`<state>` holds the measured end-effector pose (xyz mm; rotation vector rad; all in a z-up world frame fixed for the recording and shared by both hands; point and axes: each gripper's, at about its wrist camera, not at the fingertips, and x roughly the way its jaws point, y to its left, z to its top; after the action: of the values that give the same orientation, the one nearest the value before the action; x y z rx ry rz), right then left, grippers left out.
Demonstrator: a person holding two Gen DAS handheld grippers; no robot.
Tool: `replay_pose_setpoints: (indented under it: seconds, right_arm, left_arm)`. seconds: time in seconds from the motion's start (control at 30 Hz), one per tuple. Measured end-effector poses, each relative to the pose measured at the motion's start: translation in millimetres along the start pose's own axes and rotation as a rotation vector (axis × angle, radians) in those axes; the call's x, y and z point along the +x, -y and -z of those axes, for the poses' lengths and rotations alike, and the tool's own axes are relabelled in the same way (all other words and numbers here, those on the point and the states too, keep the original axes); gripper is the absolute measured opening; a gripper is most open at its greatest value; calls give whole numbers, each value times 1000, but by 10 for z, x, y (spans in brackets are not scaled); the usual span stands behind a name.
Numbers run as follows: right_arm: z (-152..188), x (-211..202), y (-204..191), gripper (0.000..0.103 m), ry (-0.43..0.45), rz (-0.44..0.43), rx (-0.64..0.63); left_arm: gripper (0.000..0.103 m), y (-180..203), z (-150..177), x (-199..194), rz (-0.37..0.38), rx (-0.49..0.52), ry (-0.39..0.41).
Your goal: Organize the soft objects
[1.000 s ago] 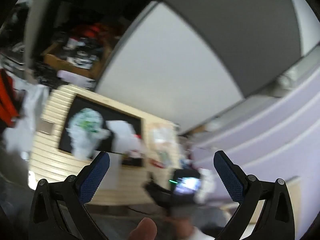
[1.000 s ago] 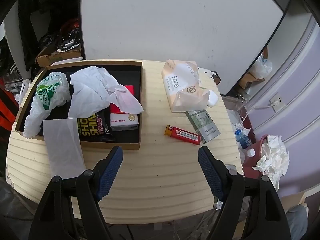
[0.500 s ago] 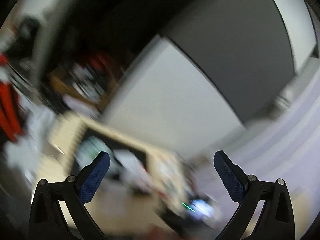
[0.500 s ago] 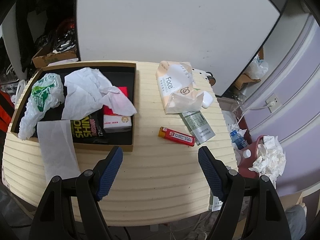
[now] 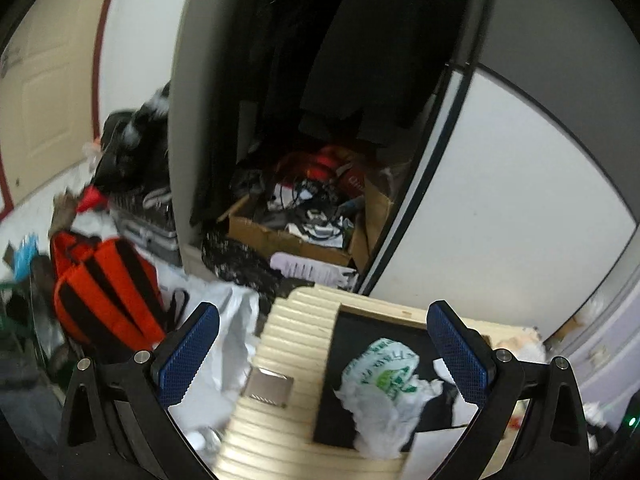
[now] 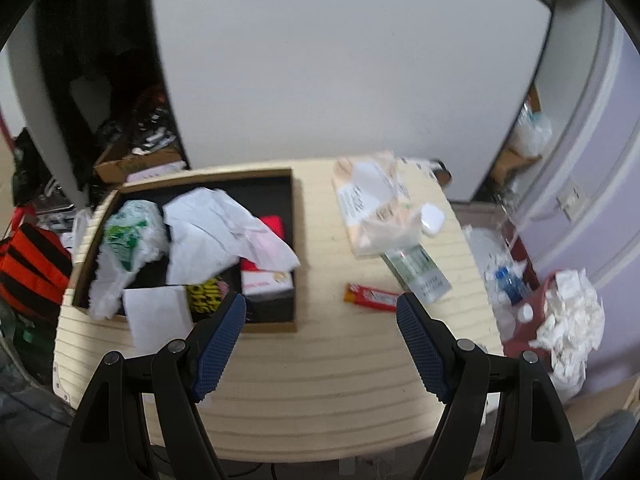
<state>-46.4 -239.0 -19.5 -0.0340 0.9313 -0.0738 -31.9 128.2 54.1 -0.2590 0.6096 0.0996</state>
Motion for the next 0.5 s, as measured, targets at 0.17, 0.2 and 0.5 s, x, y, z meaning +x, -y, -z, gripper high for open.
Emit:
replay_pose_setpoints:
  seconds: [0.17,0.2,0.5]
  right_arm:
    - [61,145,-20,76,-19,-5,-4]
    - [83,182,-11,76,-37,-49,12]
    - [-274,292,-777,76,-73,-234,-68]
  left_arm:
    - [103,62,-86,-40,-7,65,34]
    - [103,53,-107,-48,-9,64,41]
    - [103,-50,-163,-50,-58,31,55]
